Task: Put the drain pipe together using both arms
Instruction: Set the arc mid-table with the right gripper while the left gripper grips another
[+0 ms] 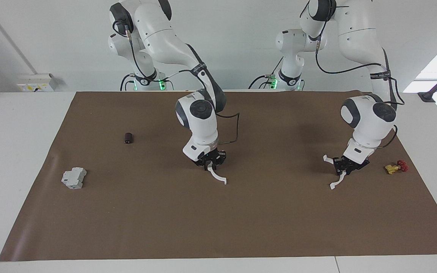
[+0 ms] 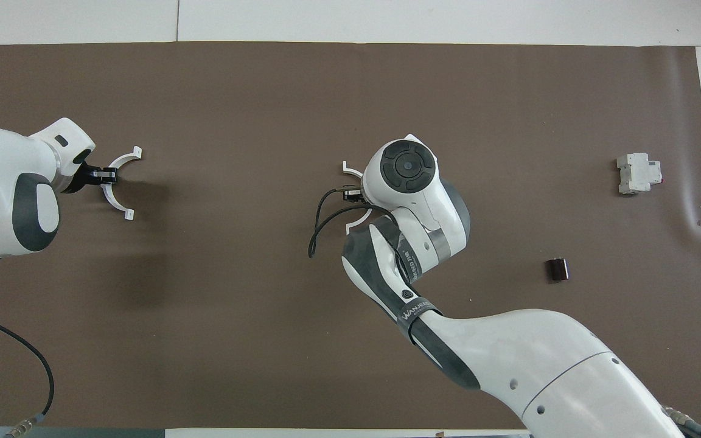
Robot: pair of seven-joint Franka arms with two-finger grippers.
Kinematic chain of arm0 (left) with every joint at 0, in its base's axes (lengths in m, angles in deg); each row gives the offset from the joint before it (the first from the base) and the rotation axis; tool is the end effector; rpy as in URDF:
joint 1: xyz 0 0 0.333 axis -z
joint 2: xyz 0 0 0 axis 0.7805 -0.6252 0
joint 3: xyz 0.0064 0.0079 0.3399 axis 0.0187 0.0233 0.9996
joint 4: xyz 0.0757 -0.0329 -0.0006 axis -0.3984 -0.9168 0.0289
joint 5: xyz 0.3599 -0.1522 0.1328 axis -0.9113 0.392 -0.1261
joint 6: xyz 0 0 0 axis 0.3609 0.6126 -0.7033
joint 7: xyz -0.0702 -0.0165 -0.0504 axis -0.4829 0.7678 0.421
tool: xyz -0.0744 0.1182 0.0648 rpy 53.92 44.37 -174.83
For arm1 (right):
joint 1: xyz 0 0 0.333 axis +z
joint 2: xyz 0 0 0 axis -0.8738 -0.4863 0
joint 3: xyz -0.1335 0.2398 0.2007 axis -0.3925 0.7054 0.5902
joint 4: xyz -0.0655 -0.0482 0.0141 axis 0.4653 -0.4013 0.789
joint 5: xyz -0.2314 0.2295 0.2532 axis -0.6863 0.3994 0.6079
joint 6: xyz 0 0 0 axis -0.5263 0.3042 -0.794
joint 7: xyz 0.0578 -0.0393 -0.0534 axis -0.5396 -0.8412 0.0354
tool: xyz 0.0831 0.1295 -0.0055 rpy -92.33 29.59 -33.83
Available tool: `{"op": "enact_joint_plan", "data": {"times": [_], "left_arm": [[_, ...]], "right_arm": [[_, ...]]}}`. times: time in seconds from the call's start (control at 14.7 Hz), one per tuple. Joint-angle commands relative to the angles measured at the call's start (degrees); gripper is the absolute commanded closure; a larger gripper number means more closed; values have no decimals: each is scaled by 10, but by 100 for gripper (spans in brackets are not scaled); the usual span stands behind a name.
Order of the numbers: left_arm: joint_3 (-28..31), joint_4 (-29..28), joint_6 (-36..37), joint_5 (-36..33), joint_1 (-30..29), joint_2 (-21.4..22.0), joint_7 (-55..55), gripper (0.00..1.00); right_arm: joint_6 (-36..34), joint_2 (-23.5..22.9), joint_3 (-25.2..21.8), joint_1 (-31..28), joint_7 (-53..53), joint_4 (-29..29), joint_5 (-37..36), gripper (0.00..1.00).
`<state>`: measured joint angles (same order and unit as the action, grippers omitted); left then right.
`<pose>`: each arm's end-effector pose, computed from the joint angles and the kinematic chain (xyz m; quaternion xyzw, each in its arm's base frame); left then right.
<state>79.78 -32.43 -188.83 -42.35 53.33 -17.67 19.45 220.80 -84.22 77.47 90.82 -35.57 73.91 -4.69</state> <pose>0.6469 0.0316 0.2651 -0.9965 0.0416 -0.0710 0.0145 0.6179 0.3530 0.2500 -0.9989 -0.0053 -0.0345 0.0313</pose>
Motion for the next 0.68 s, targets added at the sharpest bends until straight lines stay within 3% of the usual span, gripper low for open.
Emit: {"op": "enact_joint_plan", "data": {"times": [0.0,0.2,0.41,0.61], "left_arm": [[4,-20,-24,-6,4,13,5,100],[5,-17,-24,-6,4,14,5,100],[6,-2,-3,-6,5,21,1,100],[7,48,74,-6,16,26,-5,100]], "right_arm": [[-40,16,0,-4,10,-22,1,0],[-149,32,-4,-21,10,-100,0,0],[-242,120,-4,-67,13,-106,0,0],[-356,195,-3,-145,46,-105,4,0]]}}
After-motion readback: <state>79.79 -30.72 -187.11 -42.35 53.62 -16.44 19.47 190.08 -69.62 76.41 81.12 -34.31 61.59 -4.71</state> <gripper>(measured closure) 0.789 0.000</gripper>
